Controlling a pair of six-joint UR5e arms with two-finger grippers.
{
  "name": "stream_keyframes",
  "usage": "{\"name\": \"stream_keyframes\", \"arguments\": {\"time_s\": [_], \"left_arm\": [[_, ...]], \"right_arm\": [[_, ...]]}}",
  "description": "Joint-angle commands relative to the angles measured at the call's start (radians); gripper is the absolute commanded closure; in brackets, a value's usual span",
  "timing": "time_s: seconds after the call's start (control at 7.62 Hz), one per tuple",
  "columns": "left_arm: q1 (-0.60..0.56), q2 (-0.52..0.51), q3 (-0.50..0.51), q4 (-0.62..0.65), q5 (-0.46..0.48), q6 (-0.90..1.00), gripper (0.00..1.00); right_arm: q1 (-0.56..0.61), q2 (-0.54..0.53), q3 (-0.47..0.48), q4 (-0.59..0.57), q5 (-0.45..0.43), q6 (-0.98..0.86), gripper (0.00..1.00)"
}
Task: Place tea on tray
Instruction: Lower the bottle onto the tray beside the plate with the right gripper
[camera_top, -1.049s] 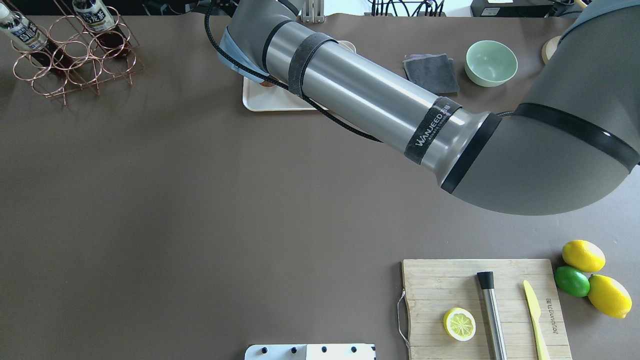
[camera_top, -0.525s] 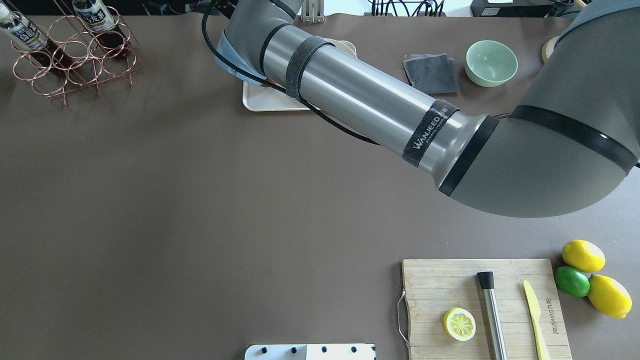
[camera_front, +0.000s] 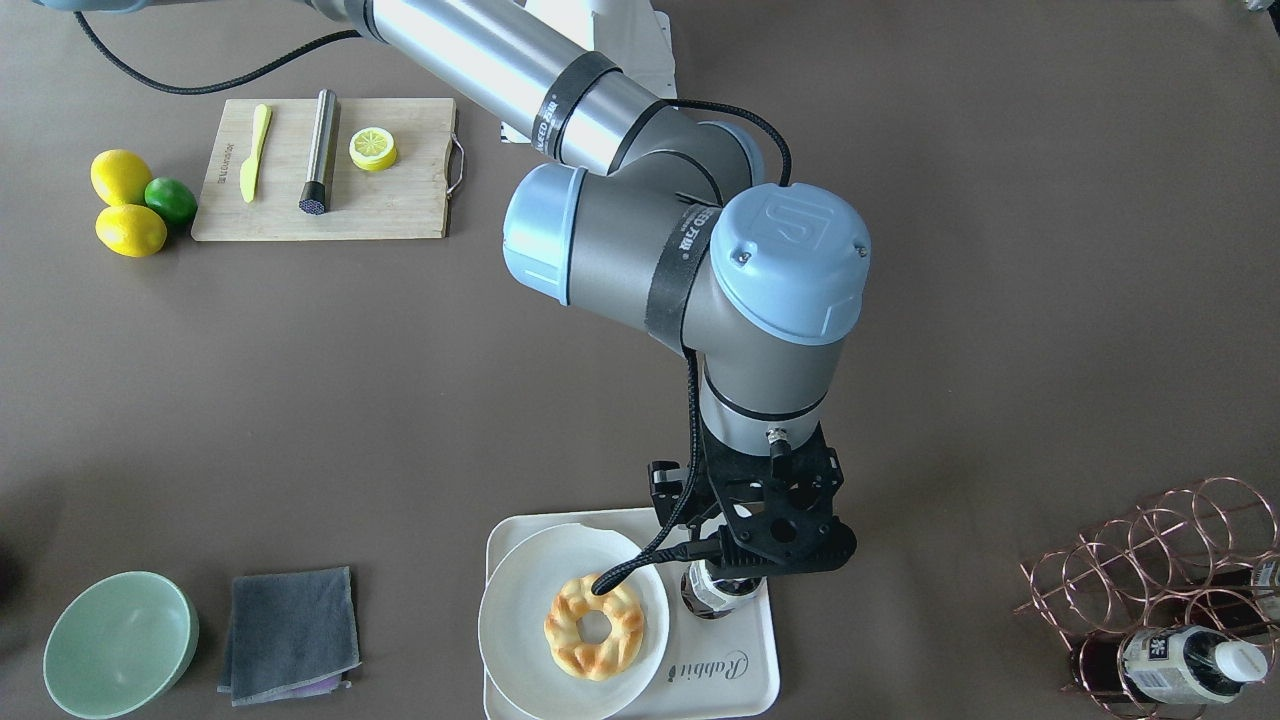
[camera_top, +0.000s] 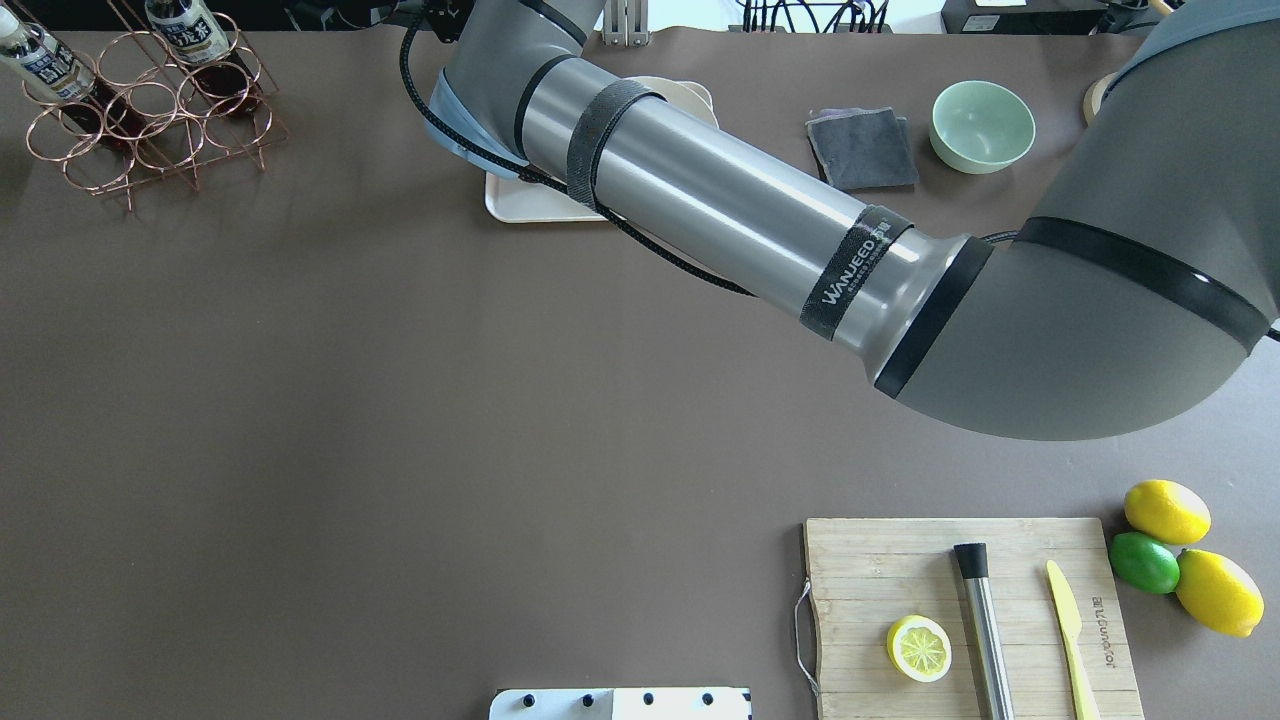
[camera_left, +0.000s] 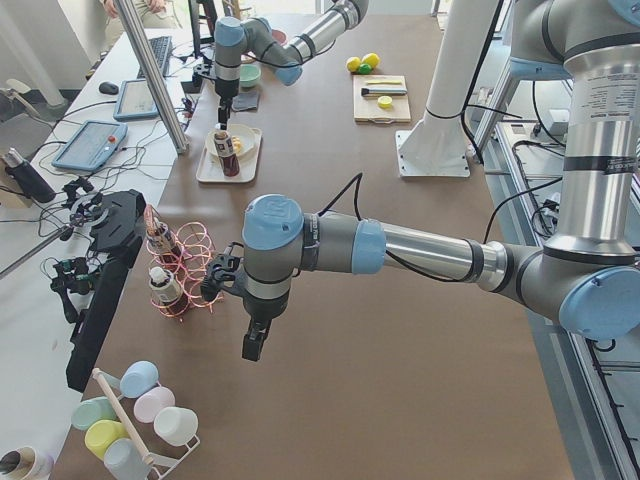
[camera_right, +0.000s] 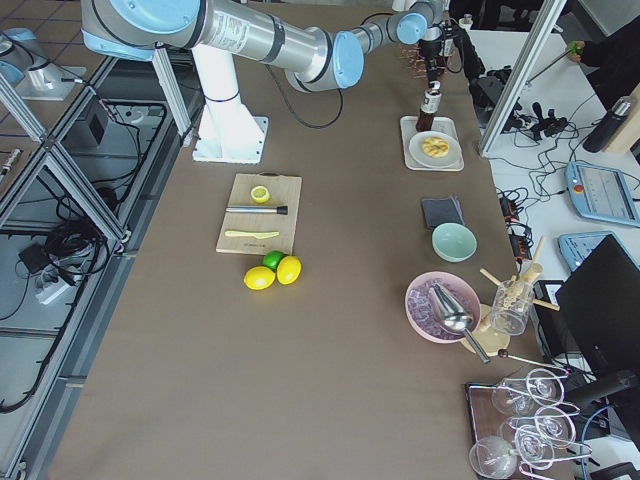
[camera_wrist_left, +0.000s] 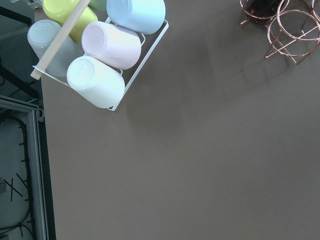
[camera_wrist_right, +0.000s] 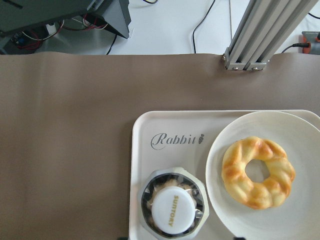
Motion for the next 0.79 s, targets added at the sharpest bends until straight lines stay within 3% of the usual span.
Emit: {"name": "stream_keyframes", "arguments": {"time_s": [0.0, 0.26, 0.39, 0.66], "left_arm": [[0.0, -0.002, 0.0, 0.0, 0.0, -0.001, 0.02], [0.0, -0.009, 0.001, 0.002, -0.006, -0.002, 0.02], [0.0, -0.009, 0.0, 0.002, -0.024, -0.002, 0.02], [-0.002, -0.002, -0.007, 0.0, -0.031, -0.001, 0.02]], "right_arm": [[-0.001, 0.002, 0.005, 0.0, -0.002, 0.001, 0.01], [0.025, 0.008, 0.079, -0.041, 0.06, 0.001, 0.01], [0.051, -0.006, 0.201, -0.196, 0.14, -0.008, 0.01], [0.077, -0.166, 0.601, -0.578, 0.16, -0.167, 0.01]]}}
